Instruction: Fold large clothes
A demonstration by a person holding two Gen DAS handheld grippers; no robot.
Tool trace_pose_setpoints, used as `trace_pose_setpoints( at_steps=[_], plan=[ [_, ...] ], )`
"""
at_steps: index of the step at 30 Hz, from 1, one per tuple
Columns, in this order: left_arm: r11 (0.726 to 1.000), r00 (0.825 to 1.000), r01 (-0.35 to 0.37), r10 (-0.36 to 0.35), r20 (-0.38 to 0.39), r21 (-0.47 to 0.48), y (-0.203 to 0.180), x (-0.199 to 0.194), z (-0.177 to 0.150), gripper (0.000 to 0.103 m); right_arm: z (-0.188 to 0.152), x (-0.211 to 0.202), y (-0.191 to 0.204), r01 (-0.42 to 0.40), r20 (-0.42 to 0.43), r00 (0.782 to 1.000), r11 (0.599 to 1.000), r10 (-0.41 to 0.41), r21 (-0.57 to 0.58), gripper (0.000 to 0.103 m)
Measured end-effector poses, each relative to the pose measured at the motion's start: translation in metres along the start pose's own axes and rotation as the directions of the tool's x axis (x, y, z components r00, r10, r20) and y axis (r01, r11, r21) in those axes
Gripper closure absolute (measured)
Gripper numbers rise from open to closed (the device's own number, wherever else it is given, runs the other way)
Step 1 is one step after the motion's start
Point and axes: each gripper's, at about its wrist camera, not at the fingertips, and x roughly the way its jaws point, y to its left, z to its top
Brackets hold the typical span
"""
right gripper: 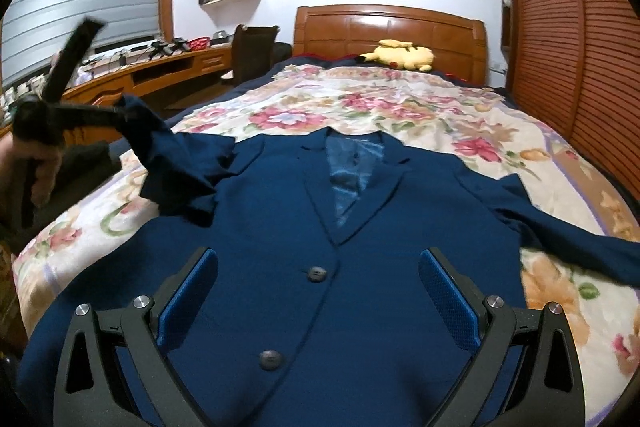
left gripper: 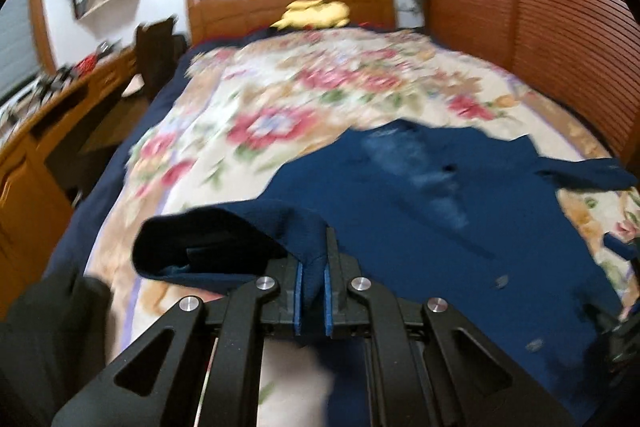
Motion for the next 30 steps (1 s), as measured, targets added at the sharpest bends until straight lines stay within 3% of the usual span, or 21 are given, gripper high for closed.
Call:
trace_pose_setpoints(
  at_steps=[6, 13, 16, 18, 22, 24, 30],
  plan=[
    [0.990, 0.992, 0.101, -0.108, 0.063, 0.099, -0.072, -0.020, 0.027, 0.095, -0.003, -0.010, -0.018, 0.042, 0.003, 0.999, 0.999, -0.043, 0.032, 0.003],
    [0.967, 0.977, 0.185, -0.200, 0.074, 0.174, -0.124, -0.036, 0.022, 0.095, -0.007, -0.024, -0.029, 0.086, 0.003, 0.996, 0.994, -0.086, 0.061, 0.003],
    [0.964, 0.973, 0.203, -0.218, 0.078, 0.173, -0.132, -0.041, 0.015, 0.087, -0.008, -0.028, -0.030, 0.093, 0.006, 0.996, 0.993, -0.094, 0.072, 0.003],
    [0.962, 0.970, 0.208, -0.226, 0.090, 0.175, -0.130, -0.047, 0.006, 0.062, -0.008, -0.029, -0.031, 0.094, 0.005, 0.995, 0.993, -0.095, 0.075, 0.003],
    [0.966, 0.970, 0.199, -0.218, 0.106, 0.167, -0.126, -0.054, -0.011, 0.042, -0.010, -0.028, -0.027, 0.092, -0.001, 0.996, 0.993, -0.092, 0.068, 0.003],
    [0.971, 0.971, 0.191, -0.209, 0.116, 0.143, -0.115, -0.056, -0.022, 0.022, -0.010, -0.028, -0.026, 0.086, -0.001, 0.996, 0.994, -0.086, 0.066, 0.003],
    [0.989, 0.982, 0.125, -0.135, 0.133, 0.077, -0.079, -0.053, -0.065, 0.021, -0.007, -0.018, -0.023, 0.059, -0.014, 0.998, 0.996, -0.058, 0.060, 0.003]
  ],
)
